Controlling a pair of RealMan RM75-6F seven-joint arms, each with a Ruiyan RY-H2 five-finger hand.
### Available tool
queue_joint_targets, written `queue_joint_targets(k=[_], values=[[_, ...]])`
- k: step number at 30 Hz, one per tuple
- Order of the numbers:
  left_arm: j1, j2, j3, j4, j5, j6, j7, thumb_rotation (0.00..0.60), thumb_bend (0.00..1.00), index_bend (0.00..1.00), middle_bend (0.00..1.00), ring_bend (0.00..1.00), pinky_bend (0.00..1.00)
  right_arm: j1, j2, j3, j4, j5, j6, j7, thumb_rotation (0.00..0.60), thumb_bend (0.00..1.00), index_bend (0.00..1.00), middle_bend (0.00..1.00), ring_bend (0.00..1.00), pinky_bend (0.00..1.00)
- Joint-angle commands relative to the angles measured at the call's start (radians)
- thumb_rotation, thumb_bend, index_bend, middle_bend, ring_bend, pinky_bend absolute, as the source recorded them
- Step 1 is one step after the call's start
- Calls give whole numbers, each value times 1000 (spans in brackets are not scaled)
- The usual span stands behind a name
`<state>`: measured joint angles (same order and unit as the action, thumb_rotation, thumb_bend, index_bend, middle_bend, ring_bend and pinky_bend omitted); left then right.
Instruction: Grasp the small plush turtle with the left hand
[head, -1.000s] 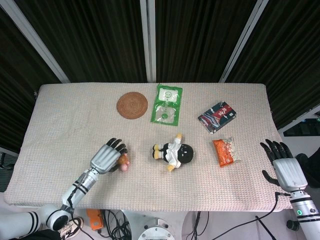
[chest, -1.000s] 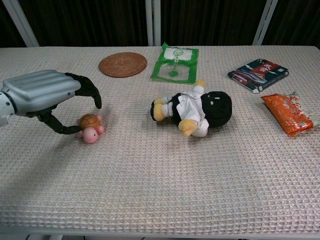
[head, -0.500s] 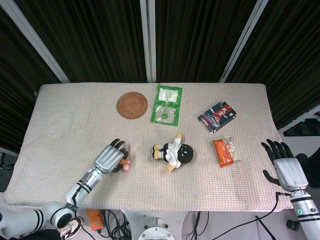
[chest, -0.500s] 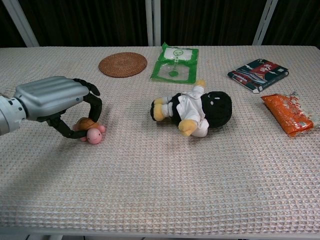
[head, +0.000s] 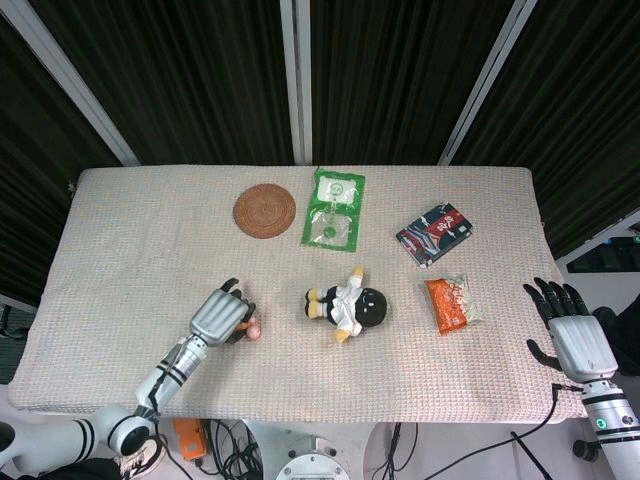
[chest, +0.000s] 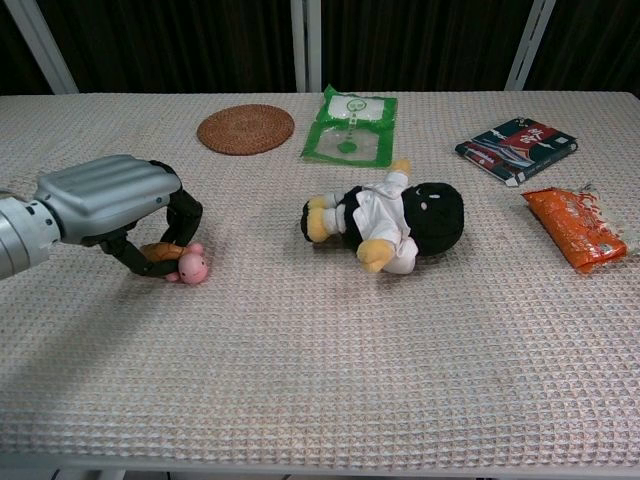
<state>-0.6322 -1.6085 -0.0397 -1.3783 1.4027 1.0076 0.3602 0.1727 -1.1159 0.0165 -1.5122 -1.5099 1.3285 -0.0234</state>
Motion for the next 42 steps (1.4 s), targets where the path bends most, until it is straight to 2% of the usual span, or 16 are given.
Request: queue_joint_targets(k=[1,3,5,8,13,18,21,23,26,29,32,39,40,42], values=[[-4,21,7,-21,10,-9,-6,600,309,491,508,249,173,0,1,1,-2,0,1,-2,600,242,0,0,0,0],[-7,34,7,-35,15,-9,-7,600,276,317,357,154,160,0,2,1,-3,0,2,-3,600,242,0,0,0,0],[-6,39,6,-43,28,3,-28,600,257,254,291,118,161,0,2,1,-4,1,1,-4,600,243,0,0,0,0],[-8,49,11,-42,40,2,-42,600,247,226,257,98,166,0,1,0,-4,1,-1,-5,600,243,0,0,0,0],[-13,61,14,-56,20,-27,-42,600,247,229,258,91,166,1,0,1,-3,3,-2,-5,600,243,0,0,0,0],[-20,51,9,-48,-1,-46,-24,600,256,287,284,91,168,1,-1,0,-1,4,-5,-4,600,243,0,0,0,0],[-21,31,1,-27,-25,-52,-22,600,270,406,360,119,180,1,-1,1,0,6,-5,-3,600,243,0,0,0,0],[-20,19,-3,-13,-30,-48,-25,600,282,545,479,196,192,1,0,2,0,7,-5,-2,600,242,0,0,0,0],[-15,0,-4,12,-14,-23,-36,600,302,702,638,310,224,2,1,4,1,10,-6,0,600,243,0,0,0,0],[-13,-9,-3,27,-7,-14,-43,600,313,794,738,414,280,2,-1,3,3,10,-8,1,600,243,0,0,0,0],[-14,-7,-1,29,-16,-23,-28,600,313,829,788,468,322,1,-3,2,5,7,-6,2,600,243,0,0,0,0],[-6,-4,-8,-2,-30,-13,-36,600,312,843,803,490,321,0,-2,2,3,3,0,1,600,243,0,0,0,0],[-6,0,-7,-6,-29,-15,-45,600,292,805,771,464,315,0,-2,2,4,4,0,1,600,243,0,0,0,0],[-12,25,1,-25,-39,-47,-46,600,223,607,608,335,270,1,-3,3,5,6,-4,1,600,243,0,0,0,0]])
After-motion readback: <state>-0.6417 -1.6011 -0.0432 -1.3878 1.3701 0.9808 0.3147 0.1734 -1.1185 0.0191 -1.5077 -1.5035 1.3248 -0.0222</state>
